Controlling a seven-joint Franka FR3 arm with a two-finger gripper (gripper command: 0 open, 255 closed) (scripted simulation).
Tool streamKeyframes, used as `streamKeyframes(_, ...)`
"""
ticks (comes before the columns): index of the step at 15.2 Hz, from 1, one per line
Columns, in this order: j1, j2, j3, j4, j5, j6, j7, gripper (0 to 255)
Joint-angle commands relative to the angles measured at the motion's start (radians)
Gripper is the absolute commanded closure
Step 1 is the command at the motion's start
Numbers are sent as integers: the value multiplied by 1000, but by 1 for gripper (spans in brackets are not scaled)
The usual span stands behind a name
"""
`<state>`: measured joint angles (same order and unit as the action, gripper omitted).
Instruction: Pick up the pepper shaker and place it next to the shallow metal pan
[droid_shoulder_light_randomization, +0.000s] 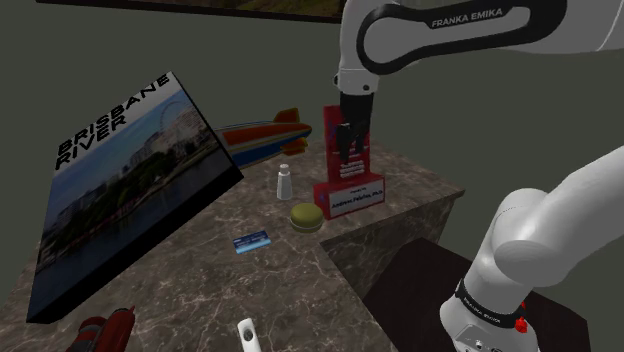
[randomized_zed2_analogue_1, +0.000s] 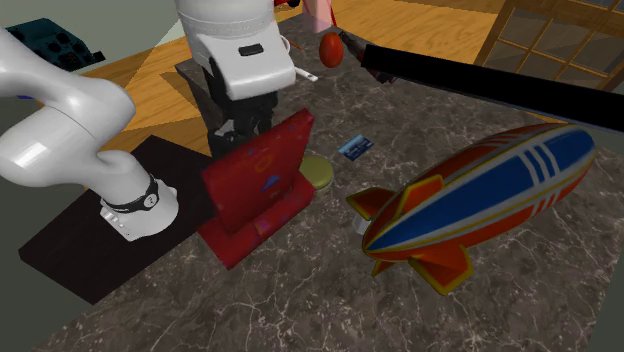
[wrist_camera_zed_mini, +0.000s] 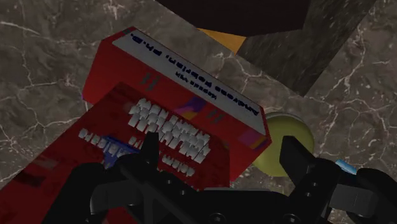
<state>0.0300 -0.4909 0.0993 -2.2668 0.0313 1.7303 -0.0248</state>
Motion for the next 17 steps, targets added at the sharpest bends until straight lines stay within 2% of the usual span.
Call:
streamKeyframes(1,1,67,12,29,-10,49,4,0)
streamKeyframes(9,9,356,63,217,-77,180,44,0)
streamKeyframes(15,28,579,88,413,-154,225,82,0)
streamKeyframes(17,30,598,88,419,-161,238,86,0)
